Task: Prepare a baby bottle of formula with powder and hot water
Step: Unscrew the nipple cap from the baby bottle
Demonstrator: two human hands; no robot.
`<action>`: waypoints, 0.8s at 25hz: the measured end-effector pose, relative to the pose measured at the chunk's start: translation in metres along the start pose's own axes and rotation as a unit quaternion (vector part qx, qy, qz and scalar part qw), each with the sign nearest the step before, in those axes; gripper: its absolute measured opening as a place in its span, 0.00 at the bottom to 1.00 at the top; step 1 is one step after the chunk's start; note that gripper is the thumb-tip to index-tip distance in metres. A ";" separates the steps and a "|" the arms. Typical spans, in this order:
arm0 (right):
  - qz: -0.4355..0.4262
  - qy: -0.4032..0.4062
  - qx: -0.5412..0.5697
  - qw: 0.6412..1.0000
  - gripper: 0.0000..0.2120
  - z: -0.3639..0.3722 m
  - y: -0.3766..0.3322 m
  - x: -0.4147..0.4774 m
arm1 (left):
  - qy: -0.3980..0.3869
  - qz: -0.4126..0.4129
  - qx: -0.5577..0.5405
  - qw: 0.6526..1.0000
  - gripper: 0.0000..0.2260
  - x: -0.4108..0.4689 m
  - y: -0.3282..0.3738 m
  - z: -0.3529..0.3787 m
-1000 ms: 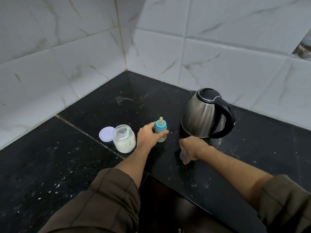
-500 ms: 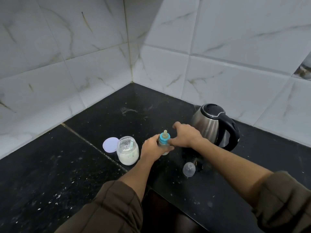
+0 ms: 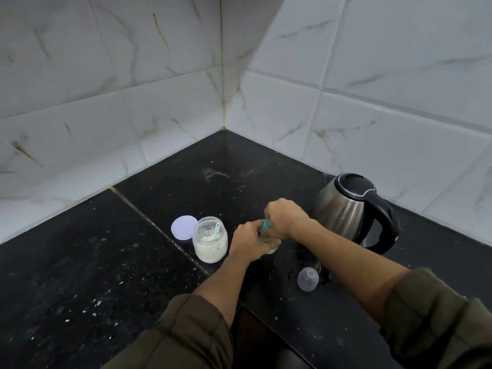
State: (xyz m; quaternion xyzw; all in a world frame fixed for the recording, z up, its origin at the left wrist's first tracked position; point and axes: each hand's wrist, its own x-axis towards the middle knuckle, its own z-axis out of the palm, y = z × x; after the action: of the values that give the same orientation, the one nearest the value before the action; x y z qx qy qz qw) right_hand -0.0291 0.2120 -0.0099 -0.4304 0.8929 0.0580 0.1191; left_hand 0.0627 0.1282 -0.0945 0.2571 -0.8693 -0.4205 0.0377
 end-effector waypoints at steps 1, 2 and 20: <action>-0.030 -0.004 -0.022 0.999 0.15 -0.001 0.001 0.001 | -0.001 -0.002 0.006 1.000 0.20 0.001 -0.001 0.000; -0.058 -0.008 -0.033 0.998 0.16 -0.002 0.004 0.001 | -0.003 -0.005 0.011 1.000 0.20 0.002 -0.002 0.000; -0.029 -0.033 0.054 0.998 0.28 -0.008 0.013 -0.002 | -0.013 -0.007 0.021 1.000 0.25 0.001 -0.001 -0.003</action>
State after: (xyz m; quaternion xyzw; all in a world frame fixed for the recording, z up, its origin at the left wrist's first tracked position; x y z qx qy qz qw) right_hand -0.0396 0.2203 -0.0019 -0.4474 0.8772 0.0203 0.1729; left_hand 0.0633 0.1252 -0.0941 0.2583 -0.8768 -0.4053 0.0177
